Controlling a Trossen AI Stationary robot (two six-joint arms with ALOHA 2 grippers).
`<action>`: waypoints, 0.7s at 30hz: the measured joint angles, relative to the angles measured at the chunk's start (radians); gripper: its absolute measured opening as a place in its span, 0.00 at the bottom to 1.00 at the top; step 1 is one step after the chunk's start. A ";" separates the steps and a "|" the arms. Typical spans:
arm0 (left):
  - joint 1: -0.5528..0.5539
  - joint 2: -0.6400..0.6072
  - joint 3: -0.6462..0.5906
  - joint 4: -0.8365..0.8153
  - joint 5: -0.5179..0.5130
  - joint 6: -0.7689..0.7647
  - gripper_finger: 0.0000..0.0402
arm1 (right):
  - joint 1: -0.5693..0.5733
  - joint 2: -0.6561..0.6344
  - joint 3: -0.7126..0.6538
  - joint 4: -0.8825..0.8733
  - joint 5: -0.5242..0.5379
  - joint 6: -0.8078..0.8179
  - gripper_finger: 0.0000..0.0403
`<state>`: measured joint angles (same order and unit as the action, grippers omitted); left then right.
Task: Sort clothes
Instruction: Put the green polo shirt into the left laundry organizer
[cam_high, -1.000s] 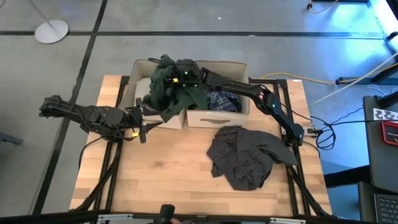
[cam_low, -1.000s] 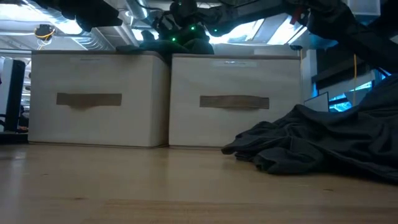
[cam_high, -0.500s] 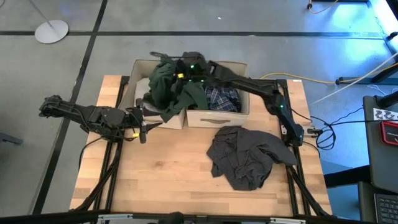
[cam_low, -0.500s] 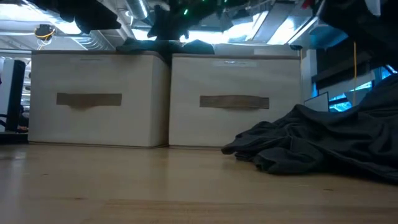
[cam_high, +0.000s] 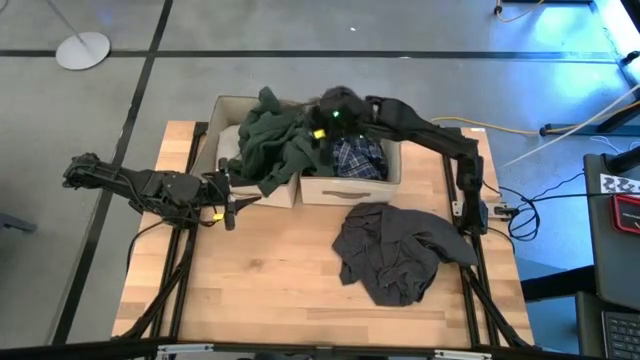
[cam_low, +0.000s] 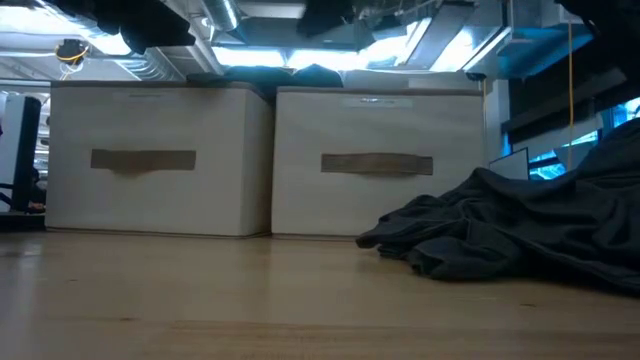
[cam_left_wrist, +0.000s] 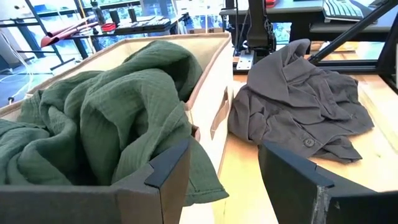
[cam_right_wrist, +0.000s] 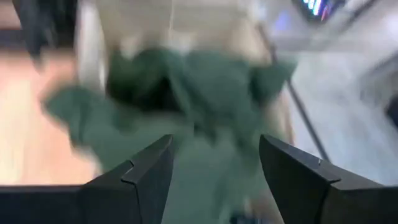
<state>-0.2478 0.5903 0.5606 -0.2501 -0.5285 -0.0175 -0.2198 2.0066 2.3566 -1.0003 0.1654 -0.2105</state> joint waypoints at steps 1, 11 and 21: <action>0.000 0.000 0.000 0.000 0.000 -0.001 0.45 | 0.000 0.002 -0.001 -0.068 0.008 0.003 0.59; 0.000 0.000 0.000 -0.001 0.000 -0.004 0.45 | -0.010 0.018 -0.130 -0.395 0.077 0.060 0.59; 0.000 0.000 0.000 -0.002 0.000 0.003 0.45 | -0.002 0.019 -0.240 -0.238 -0.119 -0.033 0.59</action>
<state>-0.2478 0.5903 0.5606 -0.2516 -0.5285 -0.0147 -0.2218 2.0254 2.1170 -1.2386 0.0469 -0.2434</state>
